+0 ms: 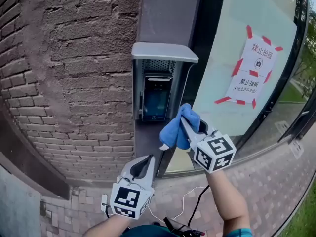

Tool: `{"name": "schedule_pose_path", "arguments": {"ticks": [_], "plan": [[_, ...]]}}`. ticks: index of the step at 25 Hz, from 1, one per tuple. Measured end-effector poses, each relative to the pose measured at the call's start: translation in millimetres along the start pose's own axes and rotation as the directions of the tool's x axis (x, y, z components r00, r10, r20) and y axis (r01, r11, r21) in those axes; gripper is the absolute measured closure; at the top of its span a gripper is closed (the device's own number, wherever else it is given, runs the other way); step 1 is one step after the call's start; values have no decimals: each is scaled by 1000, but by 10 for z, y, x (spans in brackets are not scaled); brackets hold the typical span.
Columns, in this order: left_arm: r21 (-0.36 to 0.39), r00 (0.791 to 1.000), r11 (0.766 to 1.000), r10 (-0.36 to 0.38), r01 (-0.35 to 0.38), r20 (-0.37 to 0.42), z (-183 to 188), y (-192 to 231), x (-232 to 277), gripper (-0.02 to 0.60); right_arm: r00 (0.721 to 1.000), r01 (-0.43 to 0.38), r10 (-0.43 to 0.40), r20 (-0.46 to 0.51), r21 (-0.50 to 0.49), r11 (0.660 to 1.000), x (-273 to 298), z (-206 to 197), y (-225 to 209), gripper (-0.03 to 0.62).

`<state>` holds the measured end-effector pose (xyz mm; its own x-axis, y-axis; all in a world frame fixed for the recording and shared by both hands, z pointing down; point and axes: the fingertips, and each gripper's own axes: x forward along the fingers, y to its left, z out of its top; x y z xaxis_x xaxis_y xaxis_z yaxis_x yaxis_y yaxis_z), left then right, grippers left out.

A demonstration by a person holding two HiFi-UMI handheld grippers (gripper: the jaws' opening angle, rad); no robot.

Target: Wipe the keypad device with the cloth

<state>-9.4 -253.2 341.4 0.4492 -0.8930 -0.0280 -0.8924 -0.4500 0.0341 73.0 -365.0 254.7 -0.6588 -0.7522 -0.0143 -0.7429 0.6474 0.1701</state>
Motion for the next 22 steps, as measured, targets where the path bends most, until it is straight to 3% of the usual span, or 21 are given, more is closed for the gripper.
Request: {"name": "schedule_pose_path", "arguments": {"ticks": [2,4,8,11,15,22], "plan": [[-1,1000,1000,-1,1,2,5,6,1,589,999,26,-25,42,-16,1000,-64,211,-94,526],[3,1000,1000,0,0,7,27,19,-10,589,987,80,-73,145,-45,996,-172,677,-214,526],[14,1000,1000,8,-8,23,114,51,-61,589,916,199,-157,370,-78,977,-389,1735,-352,528],[20,999,1000,19,-19,29,153,91,-114,589,885,224,-167,435,-81,971,-366,2108,-318,528],[22,999,999,35,-36,35,171,146,-201,589,913,194,-146,380,-92,977,-170,1952,-227,528],[18,999,999,45,-45,18,102,218,-219,589,962,158,-137,235,-75,985,-47,1035,-115,528]]}}
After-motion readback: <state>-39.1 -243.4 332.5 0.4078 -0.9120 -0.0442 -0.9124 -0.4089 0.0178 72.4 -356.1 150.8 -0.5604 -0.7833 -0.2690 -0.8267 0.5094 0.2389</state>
